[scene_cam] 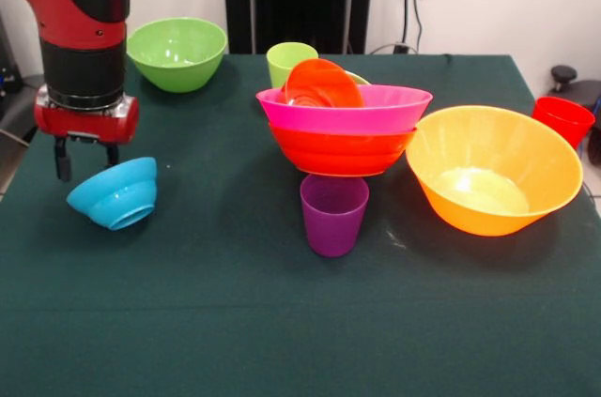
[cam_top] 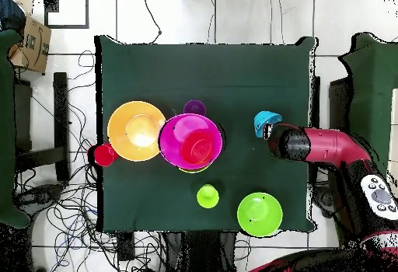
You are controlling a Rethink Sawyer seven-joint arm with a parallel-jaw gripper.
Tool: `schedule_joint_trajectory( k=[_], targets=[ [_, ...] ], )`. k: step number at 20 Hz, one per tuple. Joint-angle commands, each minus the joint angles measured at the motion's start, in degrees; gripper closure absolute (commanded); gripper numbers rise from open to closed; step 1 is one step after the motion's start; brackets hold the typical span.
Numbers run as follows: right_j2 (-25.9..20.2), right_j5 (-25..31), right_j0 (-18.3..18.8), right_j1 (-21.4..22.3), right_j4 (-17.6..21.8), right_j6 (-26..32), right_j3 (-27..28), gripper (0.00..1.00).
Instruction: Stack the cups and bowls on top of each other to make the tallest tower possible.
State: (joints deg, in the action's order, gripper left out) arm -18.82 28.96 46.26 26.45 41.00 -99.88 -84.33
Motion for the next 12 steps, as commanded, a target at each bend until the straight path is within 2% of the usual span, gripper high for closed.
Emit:
schedule_joint_trajectory(
  k=[1,7,12],
  targets=[
    [-6.5,10.2,5.8,-1.6,-2.8,15.9,-0.9,0.00],
    [-7.3,11.2,6.0,1.7,-2.7,14.4,-3.5,0.00],
    [-8.1,11.3,6.3,1.6,-1.7,13.7,-3.4,0.00]
  ],
)
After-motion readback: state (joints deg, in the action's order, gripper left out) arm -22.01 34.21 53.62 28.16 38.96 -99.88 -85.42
